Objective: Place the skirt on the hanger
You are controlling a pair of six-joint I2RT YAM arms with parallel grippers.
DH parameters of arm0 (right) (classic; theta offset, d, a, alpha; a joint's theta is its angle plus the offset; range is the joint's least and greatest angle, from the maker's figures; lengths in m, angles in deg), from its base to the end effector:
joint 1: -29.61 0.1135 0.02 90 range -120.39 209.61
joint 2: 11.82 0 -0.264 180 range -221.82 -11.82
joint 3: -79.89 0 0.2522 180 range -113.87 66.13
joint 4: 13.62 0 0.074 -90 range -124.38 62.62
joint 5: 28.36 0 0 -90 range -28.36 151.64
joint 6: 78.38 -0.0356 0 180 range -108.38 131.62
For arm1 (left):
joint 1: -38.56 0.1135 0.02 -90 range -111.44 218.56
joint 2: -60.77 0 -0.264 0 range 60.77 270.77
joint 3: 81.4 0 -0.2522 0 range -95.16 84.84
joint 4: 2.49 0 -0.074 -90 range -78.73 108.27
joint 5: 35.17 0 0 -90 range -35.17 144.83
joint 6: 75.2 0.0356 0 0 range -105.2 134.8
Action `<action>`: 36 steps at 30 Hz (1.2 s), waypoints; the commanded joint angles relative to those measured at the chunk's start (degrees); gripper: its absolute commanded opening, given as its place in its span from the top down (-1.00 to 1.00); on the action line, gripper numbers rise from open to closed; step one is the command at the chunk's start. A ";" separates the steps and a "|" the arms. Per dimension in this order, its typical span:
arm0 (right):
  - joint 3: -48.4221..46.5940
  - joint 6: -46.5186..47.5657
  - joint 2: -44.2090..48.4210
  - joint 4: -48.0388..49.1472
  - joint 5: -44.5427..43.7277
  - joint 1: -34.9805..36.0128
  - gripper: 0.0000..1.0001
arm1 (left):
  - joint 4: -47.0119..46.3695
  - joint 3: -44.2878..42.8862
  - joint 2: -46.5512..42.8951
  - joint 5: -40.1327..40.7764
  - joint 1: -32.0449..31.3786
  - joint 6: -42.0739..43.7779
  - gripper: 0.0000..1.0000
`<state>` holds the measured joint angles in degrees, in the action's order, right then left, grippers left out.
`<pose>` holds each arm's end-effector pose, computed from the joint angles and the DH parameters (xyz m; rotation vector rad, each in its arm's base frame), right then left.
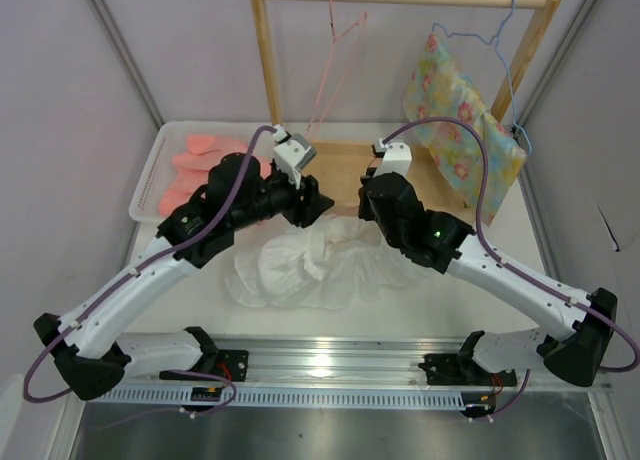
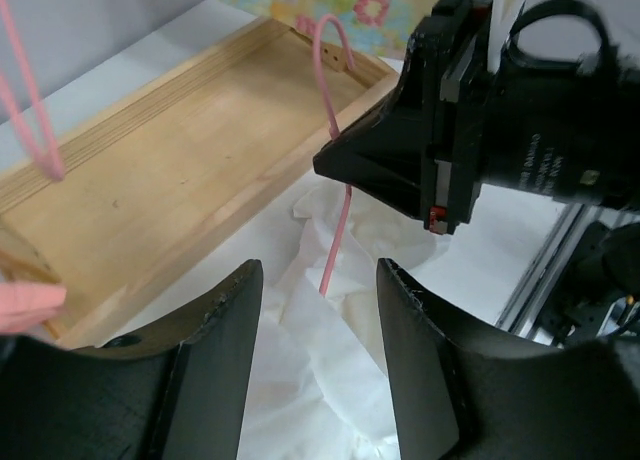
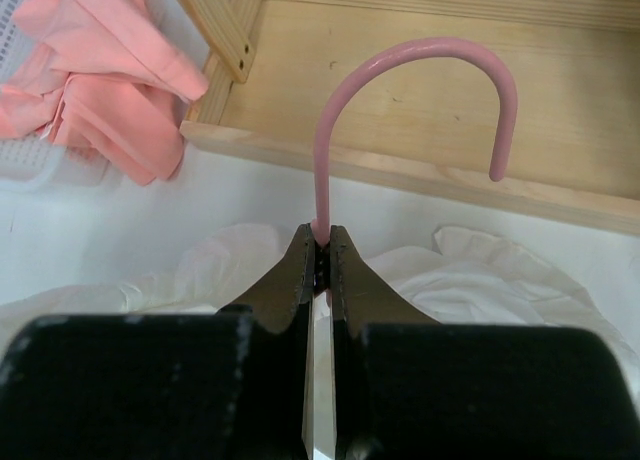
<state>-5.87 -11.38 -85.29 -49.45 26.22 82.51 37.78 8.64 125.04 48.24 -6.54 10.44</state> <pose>0.1888 0.2155 0.3791 -0.1045 1.9095 0.2828 0.1655 -0.1718 0.4331 0.7332 1.7342 -0.7068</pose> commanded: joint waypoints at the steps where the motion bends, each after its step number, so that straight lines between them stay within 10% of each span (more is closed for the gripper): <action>1: -2.43 0.50 3.33 0.53 1.32 -0.35 1.00 | -3.91 1.94 3.04 -6.94 -0.25 6.03 -0.10; 24: -3.75 0.68 3.95 0.00 3.95 -0.43 1.00 | -8.48 4.75 13.07 -15.56 -0.60 7.44 0.11; 33: -3.32 0.50 4.56 0.00 4.39 -0.52 1.00 | -13.05 6.51 14.21 -15.91 -0.69 5.51 0.98; 36: -2.79 0.50 4.57 -0.35 4.22 -1.13 1.00 | -14.28 6.68 13.43 -15.56 -0.69 4.80 1.00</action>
<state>-6.42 -10.62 -82.95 -52.29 30.31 81.90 28.38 15.22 139.16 33.57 -6.78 15.84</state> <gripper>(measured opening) 0.054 0.032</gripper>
